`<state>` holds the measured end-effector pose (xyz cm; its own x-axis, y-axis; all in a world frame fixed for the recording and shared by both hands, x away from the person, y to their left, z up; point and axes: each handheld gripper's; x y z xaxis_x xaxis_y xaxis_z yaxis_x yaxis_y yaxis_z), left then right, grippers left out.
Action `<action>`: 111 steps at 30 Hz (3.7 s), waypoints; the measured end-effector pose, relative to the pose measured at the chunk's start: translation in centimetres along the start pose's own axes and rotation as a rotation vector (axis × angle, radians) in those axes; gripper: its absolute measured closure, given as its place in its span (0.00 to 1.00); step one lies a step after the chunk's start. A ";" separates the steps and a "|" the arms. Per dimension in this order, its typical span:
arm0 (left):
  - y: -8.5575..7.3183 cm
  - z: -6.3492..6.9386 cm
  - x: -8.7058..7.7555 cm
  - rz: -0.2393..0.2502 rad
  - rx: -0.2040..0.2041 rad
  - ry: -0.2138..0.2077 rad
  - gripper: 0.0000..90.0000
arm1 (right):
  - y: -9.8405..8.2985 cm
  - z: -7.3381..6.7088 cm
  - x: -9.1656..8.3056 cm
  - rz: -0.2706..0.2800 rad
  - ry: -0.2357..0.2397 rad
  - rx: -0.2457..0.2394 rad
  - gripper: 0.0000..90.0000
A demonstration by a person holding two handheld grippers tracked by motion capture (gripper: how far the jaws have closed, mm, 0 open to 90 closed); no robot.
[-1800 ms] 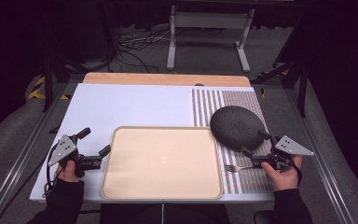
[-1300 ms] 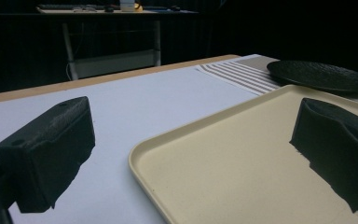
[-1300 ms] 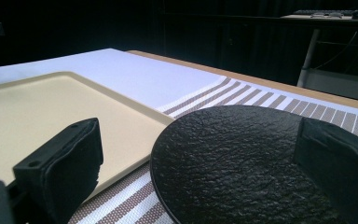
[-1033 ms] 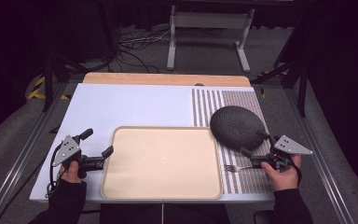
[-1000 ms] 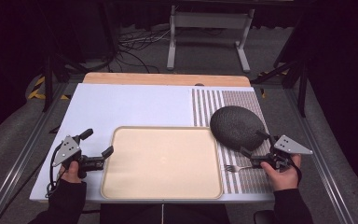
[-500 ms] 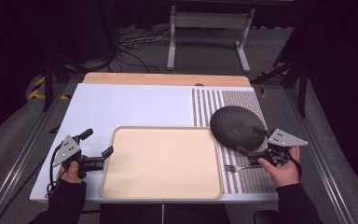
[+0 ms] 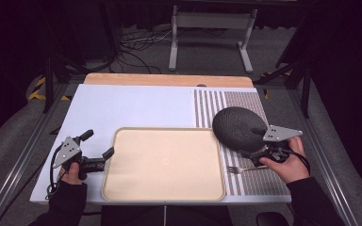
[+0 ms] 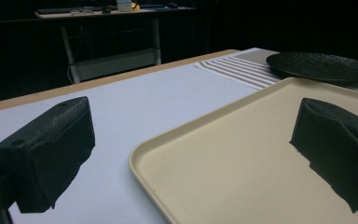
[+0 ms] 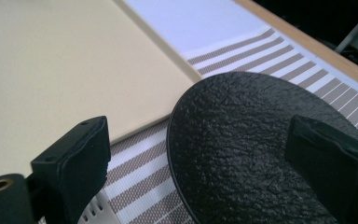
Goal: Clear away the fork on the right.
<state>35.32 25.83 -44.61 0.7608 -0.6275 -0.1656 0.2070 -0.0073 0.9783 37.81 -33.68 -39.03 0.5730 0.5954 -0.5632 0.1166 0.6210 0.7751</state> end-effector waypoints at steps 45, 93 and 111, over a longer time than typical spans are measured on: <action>0.0 0.0 0.1 -0.007 -0.001 -0.004 0.00 | 2.7 -0.1 2.5 -0.523 0.245 -0.283 0.11; 0.0 0.0 0.2 -0.010 -0.003 -0.004 0.00 | 0.9 -1.1 4.6 -0.875 0.540 -0.570 0.93; 0.0 0.0 0.2 -0.011 -0.003 -0.002 0.00 | 1.2 -1.0 4.1 -0.846 0.525 -0.551 0.94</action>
<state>35.46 25.73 -44.67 0.7572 -0.6289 -0.1766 0.2178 -0.0118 0.9759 39.52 -29.95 -40.67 0.0539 -0.0616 -0.9966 -0.1424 0.9874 -0.0687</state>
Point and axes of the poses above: each handheld gripper's, and its own axes: x roughly forward along the jaws, y roughly out of its top, z roughly to its right, and after that the axes turned 8 degrees about -x, right-handed
